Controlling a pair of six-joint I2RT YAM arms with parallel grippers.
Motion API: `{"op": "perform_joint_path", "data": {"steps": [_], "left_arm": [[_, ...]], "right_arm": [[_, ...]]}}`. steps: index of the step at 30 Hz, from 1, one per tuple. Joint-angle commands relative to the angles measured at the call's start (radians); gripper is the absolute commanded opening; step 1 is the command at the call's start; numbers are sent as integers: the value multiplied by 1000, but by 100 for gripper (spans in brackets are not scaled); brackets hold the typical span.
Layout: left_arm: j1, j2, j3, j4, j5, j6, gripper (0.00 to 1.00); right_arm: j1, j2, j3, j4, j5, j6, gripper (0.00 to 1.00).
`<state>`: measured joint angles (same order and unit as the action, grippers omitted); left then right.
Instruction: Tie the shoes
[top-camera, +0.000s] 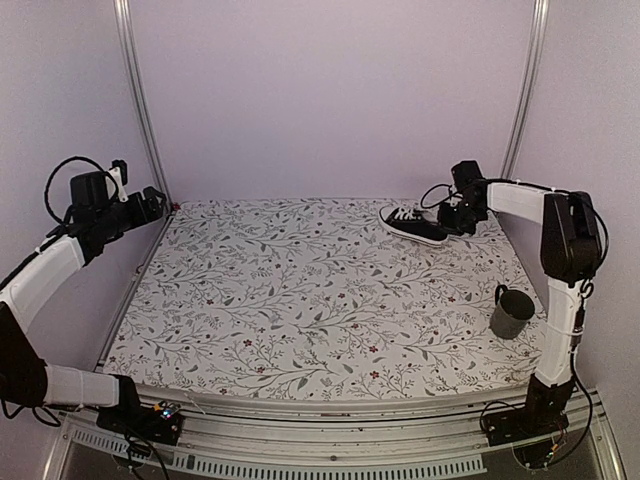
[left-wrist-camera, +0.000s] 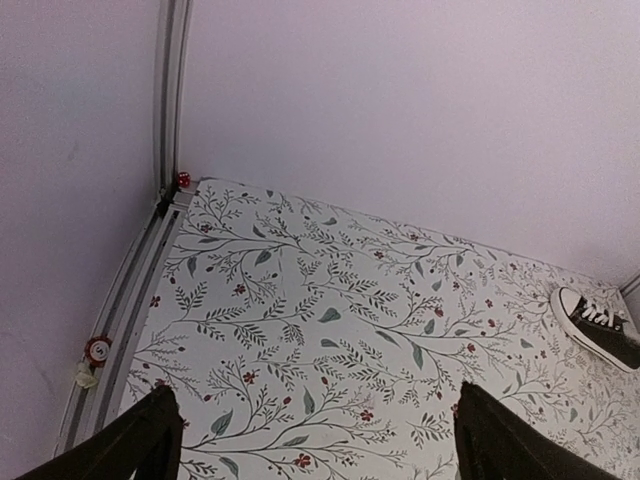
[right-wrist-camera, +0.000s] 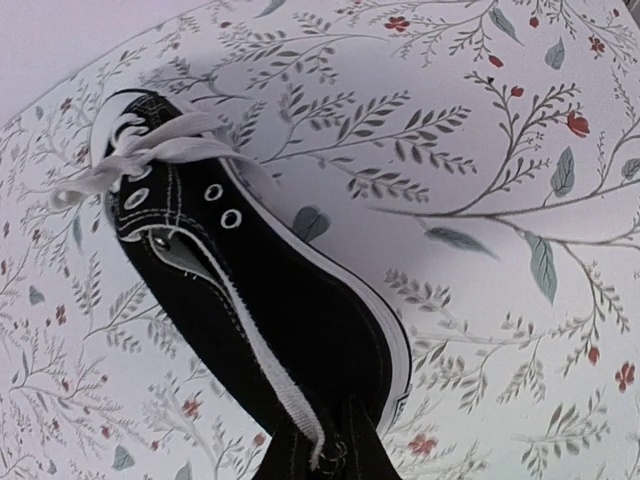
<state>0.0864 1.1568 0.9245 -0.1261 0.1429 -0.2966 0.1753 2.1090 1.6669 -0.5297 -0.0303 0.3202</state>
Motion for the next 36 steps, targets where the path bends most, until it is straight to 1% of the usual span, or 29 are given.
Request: {"op": "perform_joint_path", "data": {"steps": [1, 4, 5, 9, 12, 15, 18, 19, 20, 21, 23, 24, 25, 26, 27, 29, 31, 34, 36], "left_arm": [[11, -3, 0, -19, -31, -24, 95], [11, -5, 3, -38, -36, -31, 95], [12, -7, 3, -40, -33, -32, 95], [10, -29, -10, -28, 8, -45, 95], [9, -35, -19, -15, 43, -53, 94], [7, -39, -18, -17, 50, -53, 93], [5, -48, -24, -16, 51, -51, 93], [0, -51, -28, -13, 50, -50, 93], [-7, -54, -31, -11, 49, -49, 93], [-16, -54, -33, -9, 49, -45, 93], [-47, -51, -35, -9, 44, -36, 93], [-69, -50, -34, -11, 36, -31, 93], [-96, -47, -33, -17, 25, -23, 93], [-128, -45, -32, -21, 9, -15, 93], [-168, -43, -32, -22, 0, -7, 93], [-256, -29, -31, -27, -12, -3, 93], [-332, -14, -38, -34, -8, -31, 93], [-443, 0, -105, 6, 24, -145, 92], [-525, 4, -190, 76, 43, -252, 92]], "right_arm": [[199, -256, -108, -99, 175, 278, 2], [309, -399, -265, -88, 169, 428, 2], [350, -439, -324, -85, 180, 504, 2], [539, -569, -512, -89, 273, 738, 2], [675, -588, -552, -122, 308, 870, 2], [799, -565, -562, -153, 341, 1011, 2], [895, -529, -572, -156, 364, 1147, 2], [916, -519, -575, -136, 359, 1170, 5], [933, -511, -577, -92, 341, 1179, 11], [949, -505, -578, -48, 322, 1160, 21], [976, -500, -571, 16, 292, 1106, 59], [983, -500, -558, 10, 289, 1077, 71], [992, -505, -541, -9, 308, 1041, 78], [997, -515, -527, -26, 335, 1019, 82], [999, -528, -521, -35, 352, 986, 83], [995, -559, -522, -33, 396, 913, 84], [980, -582, -531, -18, 408, 861, 85], [925, -606, -573, 24, 368, 786, 84], [863, -617, -640, 140, 247, 712, 81]]}}
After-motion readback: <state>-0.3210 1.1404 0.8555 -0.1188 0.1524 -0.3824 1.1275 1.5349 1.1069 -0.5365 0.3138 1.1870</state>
